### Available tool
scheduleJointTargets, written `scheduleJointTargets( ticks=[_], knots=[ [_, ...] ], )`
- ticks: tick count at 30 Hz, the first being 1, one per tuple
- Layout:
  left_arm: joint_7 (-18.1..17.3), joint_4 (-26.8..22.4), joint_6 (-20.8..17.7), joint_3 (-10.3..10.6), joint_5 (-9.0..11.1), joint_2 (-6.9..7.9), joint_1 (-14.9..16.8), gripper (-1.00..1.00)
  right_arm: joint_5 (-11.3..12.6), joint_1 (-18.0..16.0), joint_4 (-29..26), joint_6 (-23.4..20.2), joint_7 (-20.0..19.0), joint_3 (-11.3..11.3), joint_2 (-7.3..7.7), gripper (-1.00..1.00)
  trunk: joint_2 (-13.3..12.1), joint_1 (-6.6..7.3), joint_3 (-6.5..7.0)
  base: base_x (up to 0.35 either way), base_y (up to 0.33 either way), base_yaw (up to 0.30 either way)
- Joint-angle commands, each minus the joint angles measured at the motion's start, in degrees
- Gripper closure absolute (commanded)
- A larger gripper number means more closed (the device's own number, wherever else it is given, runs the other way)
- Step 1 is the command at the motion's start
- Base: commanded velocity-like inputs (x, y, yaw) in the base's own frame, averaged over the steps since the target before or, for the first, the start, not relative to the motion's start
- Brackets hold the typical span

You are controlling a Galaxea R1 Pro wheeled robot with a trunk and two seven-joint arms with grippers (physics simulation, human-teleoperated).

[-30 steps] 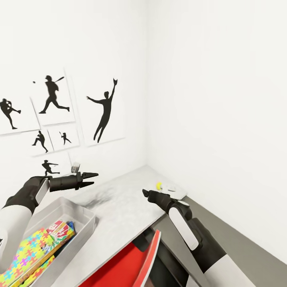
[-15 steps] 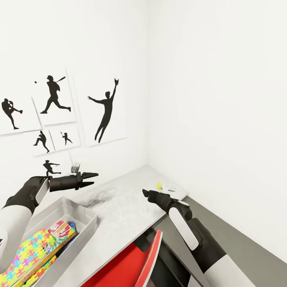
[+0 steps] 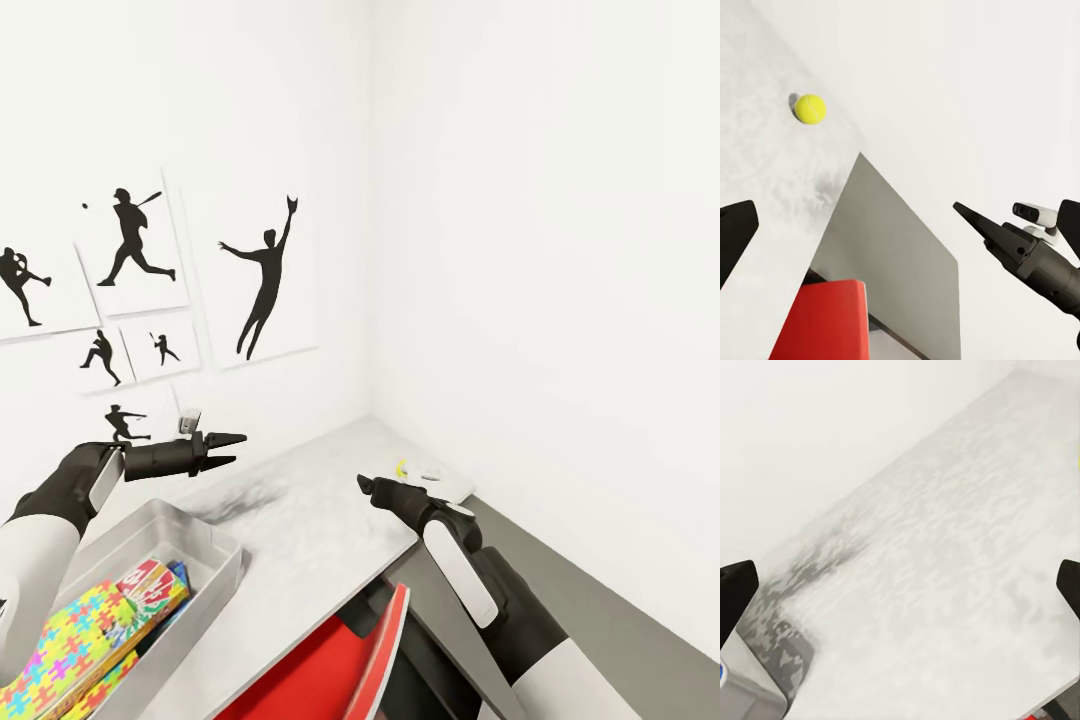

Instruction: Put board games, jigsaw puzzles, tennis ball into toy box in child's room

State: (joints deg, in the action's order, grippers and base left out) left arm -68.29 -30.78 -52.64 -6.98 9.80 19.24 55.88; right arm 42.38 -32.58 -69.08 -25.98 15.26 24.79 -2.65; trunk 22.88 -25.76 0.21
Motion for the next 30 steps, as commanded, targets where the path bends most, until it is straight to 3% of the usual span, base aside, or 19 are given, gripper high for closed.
scheduleJointTargets(
  ticks=[1,30],
  knots=[
    [-0.1,0.0,-0.4,0.0,0.1,0.00,0.0,-1.00,0.6,0.0,-0.1,-0.1,0.6,0.1,0.01,-1.00,0.0,-0.03,-0.03,0.031,0.004,0.000],
    [-0.2,0.0,0.5,-0.1,0.2,0.00,0.0,-1.00,0.6,0.0,-0.1,-0.1,0.6,0.1,0.01,-1.00,0.0,-0.03,-0.03,0.052,0.013,0.000]
  ],
)
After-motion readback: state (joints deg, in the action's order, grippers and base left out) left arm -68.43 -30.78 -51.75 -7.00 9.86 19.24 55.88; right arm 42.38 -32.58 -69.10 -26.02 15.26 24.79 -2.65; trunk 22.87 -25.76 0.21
